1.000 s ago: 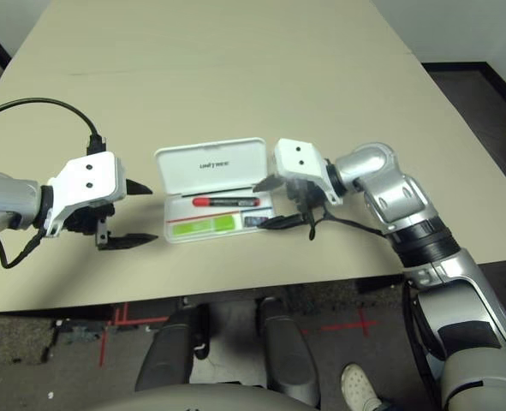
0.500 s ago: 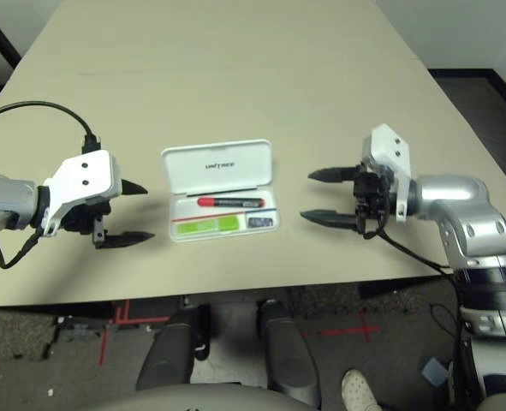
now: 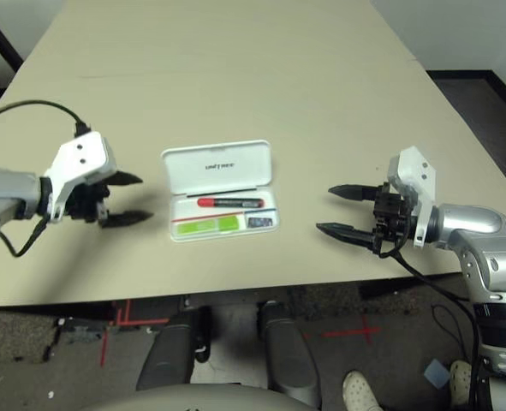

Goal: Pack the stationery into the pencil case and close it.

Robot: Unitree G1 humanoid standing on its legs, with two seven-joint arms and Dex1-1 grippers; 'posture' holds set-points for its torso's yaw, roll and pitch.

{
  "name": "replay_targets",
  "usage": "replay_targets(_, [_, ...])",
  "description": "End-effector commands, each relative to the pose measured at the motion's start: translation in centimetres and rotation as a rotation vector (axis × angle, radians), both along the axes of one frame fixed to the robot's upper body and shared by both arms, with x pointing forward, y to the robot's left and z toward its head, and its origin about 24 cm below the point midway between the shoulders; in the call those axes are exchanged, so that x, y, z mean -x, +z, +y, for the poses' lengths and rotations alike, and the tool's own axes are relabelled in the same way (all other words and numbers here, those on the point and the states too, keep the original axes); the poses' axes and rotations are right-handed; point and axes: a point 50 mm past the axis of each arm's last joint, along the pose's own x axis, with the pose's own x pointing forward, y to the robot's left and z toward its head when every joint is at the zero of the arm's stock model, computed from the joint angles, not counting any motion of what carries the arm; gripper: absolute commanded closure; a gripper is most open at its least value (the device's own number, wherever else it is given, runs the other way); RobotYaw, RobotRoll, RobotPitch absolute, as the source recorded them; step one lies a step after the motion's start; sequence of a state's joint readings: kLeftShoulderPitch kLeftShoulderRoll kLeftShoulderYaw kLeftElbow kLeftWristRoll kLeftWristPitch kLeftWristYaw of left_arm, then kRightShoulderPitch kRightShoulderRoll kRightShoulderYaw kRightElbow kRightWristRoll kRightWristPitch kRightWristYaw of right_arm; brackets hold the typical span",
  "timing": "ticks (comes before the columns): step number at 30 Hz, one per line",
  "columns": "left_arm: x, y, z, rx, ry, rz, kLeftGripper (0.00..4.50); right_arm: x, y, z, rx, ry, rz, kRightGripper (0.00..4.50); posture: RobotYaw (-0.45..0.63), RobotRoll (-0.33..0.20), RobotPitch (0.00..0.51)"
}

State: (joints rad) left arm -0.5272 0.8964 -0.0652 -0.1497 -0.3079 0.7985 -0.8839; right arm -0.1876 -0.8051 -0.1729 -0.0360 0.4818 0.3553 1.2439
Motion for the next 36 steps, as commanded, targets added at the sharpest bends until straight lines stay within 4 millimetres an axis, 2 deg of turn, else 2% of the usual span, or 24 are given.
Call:
replay_targets(1, [-1.6, -0.7, 1.5, 0.051, 0.146, -0.016, 2.89, 0.0, 0.1, 0.0, 0.002, -0.011, -0.013, 0.0, -0.03, 0.0, 0.165])
replay_targets(5, [-2.9, -1.6, 1.3, 0.091, 0.174, -0.017, 4.49, -0.1, 0.1, 0.2, 0.002, -0.01, -0.02, 0.0, -0.03, 0.0, 0.165])
replay_targets(10, [-4.3, -2.1, 0.5, 0.144, 0.183, -0.025, 4.49, -0.4, 0.3, 0.5, 0.003, -0.008, -0.025, 0.0, -0.04, 0.0, 0.158])
replay_targets(13, [-5.0, -1.8, -0.7, 0.182, 0.16, -0.037, 4.49, -0.3, 0.4, 0.4, 0.009, -0.007, -0.025, 0.0, -0.05, 0.0, 0.158])
replay_targets(18, [-5.3, -1.6, -2.1, 0.207, 0.102, -0.026, 4.49, -0.2, 0.5, 0.4, 0.023, -0.001, -0.021, 0.0, -0.05, 0.0, 0.158])
replay_targets(25, [-4.6, -1.4, -3.4, 0.222, 0.019, -0.001, 4.49, -0.1, 0.5, 0.5, 0.028, 0.006, -0.013, 0.0, -0.05, 0.0, 0.164])
replay_targets(31, [-4.0, -1.6, -3.4, 0.214, -0.015, 0.025, 4.49, -0.2, 0.5, 0.6, 0.033, 0.007, -0.01, 0.0, -0.05, 0.0, 0.165])
replay_targets(36, [-2.5, -1.5, -4.0, 0.206, -0.125, 0.058, 4.49, -0.4, 0.4, 0.7, 0.043, 0.013, -0.003, 0.0, -0.04, 0.0, 0.165])
